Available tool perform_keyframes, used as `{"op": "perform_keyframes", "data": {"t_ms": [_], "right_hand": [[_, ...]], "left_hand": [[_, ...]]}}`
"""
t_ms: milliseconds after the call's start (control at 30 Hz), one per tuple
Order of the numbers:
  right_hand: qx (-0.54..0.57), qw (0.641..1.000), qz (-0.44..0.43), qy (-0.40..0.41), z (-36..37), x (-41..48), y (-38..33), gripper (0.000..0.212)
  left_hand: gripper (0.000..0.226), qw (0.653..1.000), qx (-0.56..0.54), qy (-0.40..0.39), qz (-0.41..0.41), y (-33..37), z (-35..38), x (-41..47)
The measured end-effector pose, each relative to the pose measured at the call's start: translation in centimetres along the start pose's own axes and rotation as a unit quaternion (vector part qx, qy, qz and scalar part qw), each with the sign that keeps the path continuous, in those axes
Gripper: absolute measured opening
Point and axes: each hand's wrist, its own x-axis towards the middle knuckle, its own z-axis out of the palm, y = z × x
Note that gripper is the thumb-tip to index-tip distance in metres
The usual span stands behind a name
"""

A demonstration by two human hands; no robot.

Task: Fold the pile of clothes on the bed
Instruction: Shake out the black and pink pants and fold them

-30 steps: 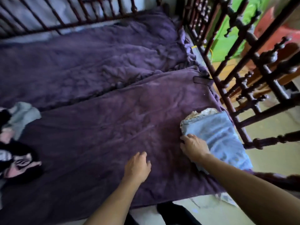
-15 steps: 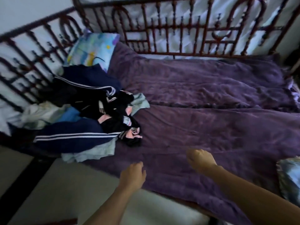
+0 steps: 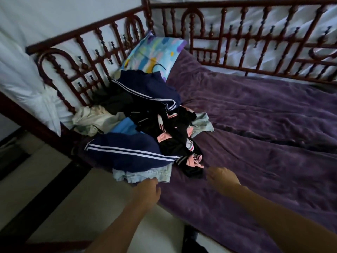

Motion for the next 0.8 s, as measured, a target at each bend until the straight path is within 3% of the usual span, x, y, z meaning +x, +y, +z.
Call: {"op": "perform_keyframes", "data": {"t_ms": [267, 367, 467, 600, 700, 800], "right_hand": [[0.087, 0.986, 0.131, -0.051, 4.9, 14.6, -1.1, 0.032], [0.144, 0.970, 0.194, -0.027, 6.4, 20.3, -1.3, 0.039], [0.212, 0.941, 0.265, -0.009, 7.4, 25.2, -1.2, 0.050], [0.337, 0.897, 0.282, -0.043, 7.1, 28.3, -1.8, 0.026], [0.467, 0.836, 0.287, 0.038, 4.7, 27.6, -3.3, 0.027], [0.553, 0.773, 0.295, 0.100, 0.4, 25.0, -4.6, 0.026]], "left_hand": [[0.029, 0.998, 0.037, -0.053, -0.006, -3.8, -0.1, 12.1], [0.028, 0.998, 0.028, -0.060, 0.000, -4.8, 0.2, 16.5], [0.026, 0.998, 0.029, -0.058, 0.017, -5.1, 0.1, 20.3], [0.031, 0.994, 0.038, -0.054, 0.089, -4.6, -0.4, 25.0], [0.057, 0.986, 0.041, -0.036, 0.159, -3.4, -1.1, 28.8], [0.087, 0.972, 0.113, -0.045, 0.202, -2.1, -1.8, 32.0]]}}
